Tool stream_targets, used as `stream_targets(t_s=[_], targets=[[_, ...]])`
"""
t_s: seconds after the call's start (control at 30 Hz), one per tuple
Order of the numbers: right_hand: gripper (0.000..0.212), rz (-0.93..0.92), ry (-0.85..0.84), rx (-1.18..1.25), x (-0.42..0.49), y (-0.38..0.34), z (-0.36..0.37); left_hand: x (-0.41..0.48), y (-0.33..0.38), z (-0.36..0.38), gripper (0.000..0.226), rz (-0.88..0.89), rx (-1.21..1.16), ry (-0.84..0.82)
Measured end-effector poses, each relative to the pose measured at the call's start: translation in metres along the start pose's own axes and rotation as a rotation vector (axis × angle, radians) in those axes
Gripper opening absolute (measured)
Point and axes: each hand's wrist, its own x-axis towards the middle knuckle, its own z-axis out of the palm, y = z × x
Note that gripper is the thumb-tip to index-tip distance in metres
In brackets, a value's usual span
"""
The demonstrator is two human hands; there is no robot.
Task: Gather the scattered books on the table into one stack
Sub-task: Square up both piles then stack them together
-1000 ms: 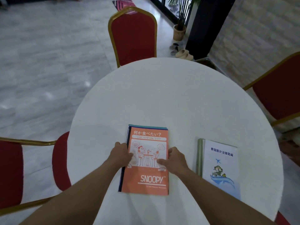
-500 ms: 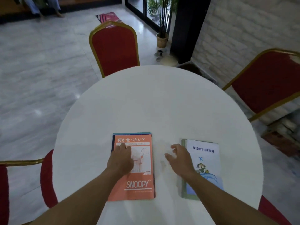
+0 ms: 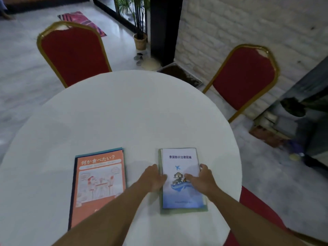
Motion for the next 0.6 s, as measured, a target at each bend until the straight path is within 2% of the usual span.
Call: stream_targets(t_s=[0.17, 0.27, 0.33, 0.4, 0.47, 0.6], targets=[[0.034, 0.055, -0.096, 0.225, 0.014, 0.007, -0.008, 0.009, 0.012, 0.01, 0.045, -0.213, -0.483, 0.06], [0.022, 0.067, -0.196, 0.306, 0.016, 0.004, -0.011, 0.009, 0.01, 0.008, 0.034, -0.26, -0.681, 0.006], [0.026, 0.055, -0.221, 0.364, 0.017, -0.002, -0.008, 0.005, 0.008, 0.005, 0.037, -0.272, -0.754, -0.006], [0.046, 0.035, -0.218, 0.425, 0.017, -0.012, -0.006, 0.0, 0.008, -0.003, 0.049, -0.267, -0.819, 0.022], [0.064, -0.029, -0.19, 0.446, 0.016, -0.027, -0.006, -0.004, 0.011, -0.016, 0.051, -0.201, -0.814, 0.108], [0.058, -0.294, -0.138, 0.431, 0.006, -0.069, -0.011, -0.005, 0.03, -0.052, 0.045, 0.081, -0.747, 0.299]])
